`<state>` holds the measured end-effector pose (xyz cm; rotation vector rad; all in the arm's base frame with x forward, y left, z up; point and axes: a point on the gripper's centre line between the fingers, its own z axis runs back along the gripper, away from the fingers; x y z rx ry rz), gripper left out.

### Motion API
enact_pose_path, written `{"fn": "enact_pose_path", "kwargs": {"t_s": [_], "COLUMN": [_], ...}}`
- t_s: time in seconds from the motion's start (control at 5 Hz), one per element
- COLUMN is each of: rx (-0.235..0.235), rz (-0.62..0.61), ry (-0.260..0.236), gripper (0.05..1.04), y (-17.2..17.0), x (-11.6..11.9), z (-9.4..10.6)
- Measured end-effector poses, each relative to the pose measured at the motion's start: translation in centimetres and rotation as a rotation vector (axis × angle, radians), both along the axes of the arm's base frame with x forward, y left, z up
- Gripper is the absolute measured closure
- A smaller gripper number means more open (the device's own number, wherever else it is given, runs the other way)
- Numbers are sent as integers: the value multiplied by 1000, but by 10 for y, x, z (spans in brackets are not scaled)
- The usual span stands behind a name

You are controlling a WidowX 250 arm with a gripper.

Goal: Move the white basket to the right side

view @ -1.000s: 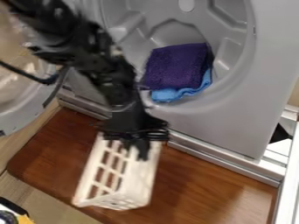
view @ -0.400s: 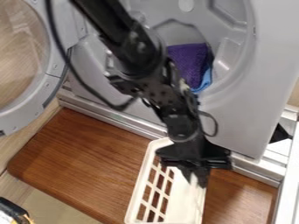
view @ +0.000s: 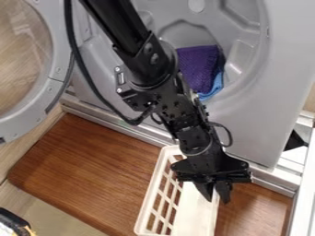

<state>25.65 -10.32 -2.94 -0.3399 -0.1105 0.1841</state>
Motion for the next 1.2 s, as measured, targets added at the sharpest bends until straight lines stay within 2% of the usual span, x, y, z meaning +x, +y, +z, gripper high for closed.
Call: {"fn": "enact_pose_path", "kwargs": {"t_s": [0.2, 0.4, 0.6, 0.8, 1.0, 1.2], "rx": [-21, -15, -11, -12, -33, -34], "rz": [2, -14, -22, -41, -70, -94], "ry": [-4, 0, 4, -9, -65, -144], "gripper": [449, 152, 75, 80, 84, 84], "y": [4, 5, 5, 5, 8, 15], "x": [1, -1, -2, -3, -7, -11], "z": [0, -1, -2, 3, 23, 53]}}
